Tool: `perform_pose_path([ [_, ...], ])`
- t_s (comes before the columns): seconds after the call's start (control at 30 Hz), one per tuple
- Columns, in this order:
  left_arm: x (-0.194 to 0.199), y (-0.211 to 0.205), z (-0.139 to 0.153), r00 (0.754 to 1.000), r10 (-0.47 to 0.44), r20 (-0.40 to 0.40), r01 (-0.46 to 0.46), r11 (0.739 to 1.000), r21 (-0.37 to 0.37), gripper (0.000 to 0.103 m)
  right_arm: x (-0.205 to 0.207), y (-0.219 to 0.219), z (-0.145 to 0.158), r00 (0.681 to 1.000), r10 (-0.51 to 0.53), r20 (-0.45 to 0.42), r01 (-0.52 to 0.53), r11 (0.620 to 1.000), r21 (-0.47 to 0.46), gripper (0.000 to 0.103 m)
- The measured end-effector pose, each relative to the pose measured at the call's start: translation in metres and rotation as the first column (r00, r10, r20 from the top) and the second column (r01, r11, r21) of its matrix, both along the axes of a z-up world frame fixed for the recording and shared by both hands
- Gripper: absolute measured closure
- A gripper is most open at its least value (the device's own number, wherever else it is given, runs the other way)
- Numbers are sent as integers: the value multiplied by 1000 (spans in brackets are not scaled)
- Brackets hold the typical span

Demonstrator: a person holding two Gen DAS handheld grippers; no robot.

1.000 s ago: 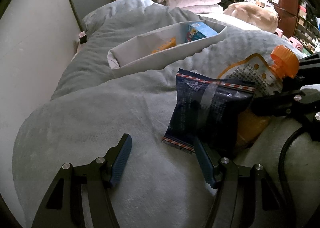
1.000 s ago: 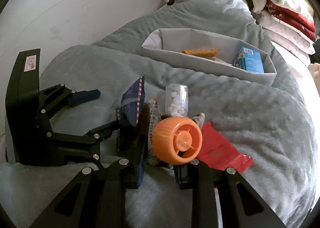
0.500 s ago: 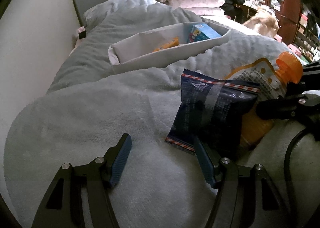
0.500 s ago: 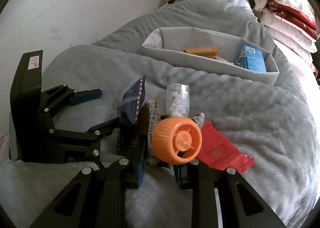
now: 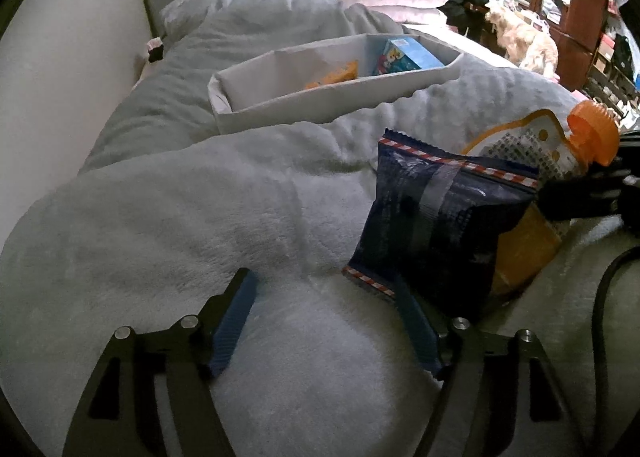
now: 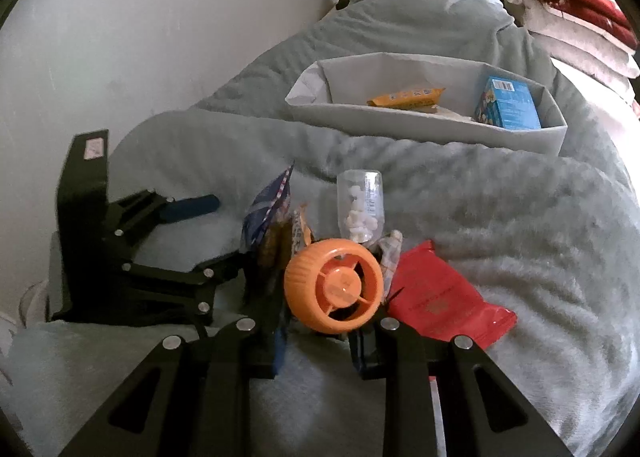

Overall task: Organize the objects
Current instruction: 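Grasp the orange-capped pouch in the pile with the right gripper and lift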

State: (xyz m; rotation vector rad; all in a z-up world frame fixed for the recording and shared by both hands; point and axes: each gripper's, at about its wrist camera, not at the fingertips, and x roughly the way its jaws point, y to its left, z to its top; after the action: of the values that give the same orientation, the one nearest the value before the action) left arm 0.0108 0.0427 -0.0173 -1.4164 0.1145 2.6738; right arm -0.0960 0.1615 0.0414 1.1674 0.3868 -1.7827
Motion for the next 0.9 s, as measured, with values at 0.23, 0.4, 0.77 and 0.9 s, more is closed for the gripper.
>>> perform_pose_path([
  [0.23,0,1,0,1000,-1,2,1,1000,4,30,-2,9,10,1000,-18,13,19,997,-75,78],
  [0.4,0,1,0,1000,-6,9,6,1000,9,29,-6,12,11,999,-37,35,40,995,-92,77],
  [0.77,-2,3,-1,1000,-11,14,11,1000,10,27,-18,29,19,992,-82,95,99,975,-196,67],
  [0.9,-2,3,-1,1000,-10,14,10,1000,10,26,-16,31,20,992,-86,87,102,974,-203,53],
])
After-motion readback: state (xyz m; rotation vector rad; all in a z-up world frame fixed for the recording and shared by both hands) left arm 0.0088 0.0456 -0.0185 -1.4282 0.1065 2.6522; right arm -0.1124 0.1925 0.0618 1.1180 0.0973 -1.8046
